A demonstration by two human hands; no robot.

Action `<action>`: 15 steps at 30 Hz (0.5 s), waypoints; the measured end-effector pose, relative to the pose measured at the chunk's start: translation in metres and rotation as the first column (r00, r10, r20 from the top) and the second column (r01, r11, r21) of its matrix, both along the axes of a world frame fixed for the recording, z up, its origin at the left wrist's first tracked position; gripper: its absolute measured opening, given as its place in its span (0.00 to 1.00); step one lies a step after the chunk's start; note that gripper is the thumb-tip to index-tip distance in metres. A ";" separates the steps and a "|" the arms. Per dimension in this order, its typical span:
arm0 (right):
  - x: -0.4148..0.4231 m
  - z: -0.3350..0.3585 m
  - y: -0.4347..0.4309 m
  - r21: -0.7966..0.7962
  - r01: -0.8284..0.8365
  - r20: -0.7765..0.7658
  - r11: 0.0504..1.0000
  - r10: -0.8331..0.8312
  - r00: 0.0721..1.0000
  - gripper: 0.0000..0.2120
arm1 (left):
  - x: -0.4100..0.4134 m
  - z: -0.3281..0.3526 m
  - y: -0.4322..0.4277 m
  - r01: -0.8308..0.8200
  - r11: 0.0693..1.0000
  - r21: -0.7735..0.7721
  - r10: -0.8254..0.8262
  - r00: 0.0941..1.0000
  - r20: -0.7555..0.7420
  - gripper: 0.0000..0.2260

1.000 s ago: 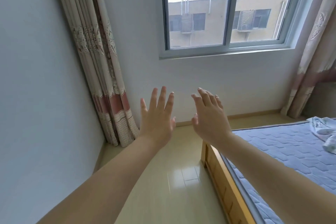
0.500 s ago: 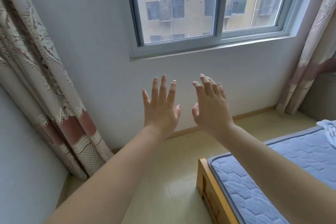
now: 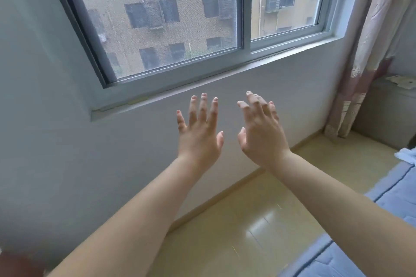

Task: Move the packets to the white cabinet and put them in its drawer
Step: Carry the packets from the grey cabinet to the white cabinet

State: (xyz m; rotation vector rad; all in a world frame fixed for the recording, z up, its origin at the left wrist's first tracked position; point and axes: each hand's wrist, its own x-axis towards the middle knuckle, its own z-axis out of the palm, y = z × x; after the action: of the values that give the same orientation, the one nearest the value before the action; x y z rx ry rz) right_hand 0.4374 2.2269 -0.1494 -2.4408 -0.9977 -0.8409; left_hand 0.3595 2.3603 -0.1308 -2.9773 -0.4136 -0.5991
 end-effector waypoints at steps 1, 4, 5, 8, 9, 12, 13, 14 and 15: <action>0.025 0.000 0.011 0.001 0.036 -0.007 0.999 -0.036 0.999 0.30 | 0.029 0.003 0.013 0.040 0.999 0.002 -0.040 0.999 -0.018 0.34; 0.096 0.006 0.031 0.002 0.153 -0.027 0.988 -0.153 0.988 0.29 | 0.119 0.013 0.042 0.178 0.984 0.020 -0.177 0.983 -0.043 0.34; 0.117 0.008 0.032 0.005 0.193 -0.043 0.981 -0.192 0.980 0.28 | 0.148 0.017 0.048 0.217 0.976 0.027 -0.216 0.976 -0.043 0.34; 0.174 0.009 0.024 -0.010 0.318 -0.071 0.948 -0.318 0.945 0.28 | 0.227 0.022 0.048 0.300 0.954 -0.018 -0.300 0.953 -0.031 0.34; 0.192 0.008 0.017 -0.016 0.362 -0.057 0.932 -0.362 0.930 0.28 | 0.252 0.020 0.044 0.333 0.942 -0.041 -0.334 0.942 -0.034 0.34; 0.248 0.002 -0.012 -0.043 0.463 -0.046 0.885 -0.465 0.884 0.29 | 0.326 0.008 0.022 0.431 0.900 -0.065 -0.435 0.898 -0.062 0.33; 0.268 -0.002 -0.023 -0.045 0.493 -0.045 0.869 -0.495 0.868 0.29 | 0.351 0.003 0.014 0.464 0.884 -0.063 -0.468 0.882 -0.066 0.33; 0.288 -0.006 -0.034 -0.042 0.520 -0.047 0.853 -0.522 0.852 0.29 | 0.375 -0.003 0.004 0.496 0.866 -0.061 -0.499 0.864 -0.069 0.33; 0.308 -0.011 -0.045 -0.040 0.544 -0.049 0.838 -0.545 0.837 0.29 | 0.400 -0.009 -0.007 0.528 0.848 -0.055 -0.530 0.845 -0.072 0.33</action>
State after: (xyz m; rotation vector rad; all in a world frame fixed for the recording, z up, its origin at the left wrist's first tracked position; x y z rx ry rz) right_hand 0.7459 2.1815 -0.1600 -2.7963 -0.2710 -0.9174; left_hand 0.7591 2.3533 -0.1393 -3.1277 0.4356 -0.4949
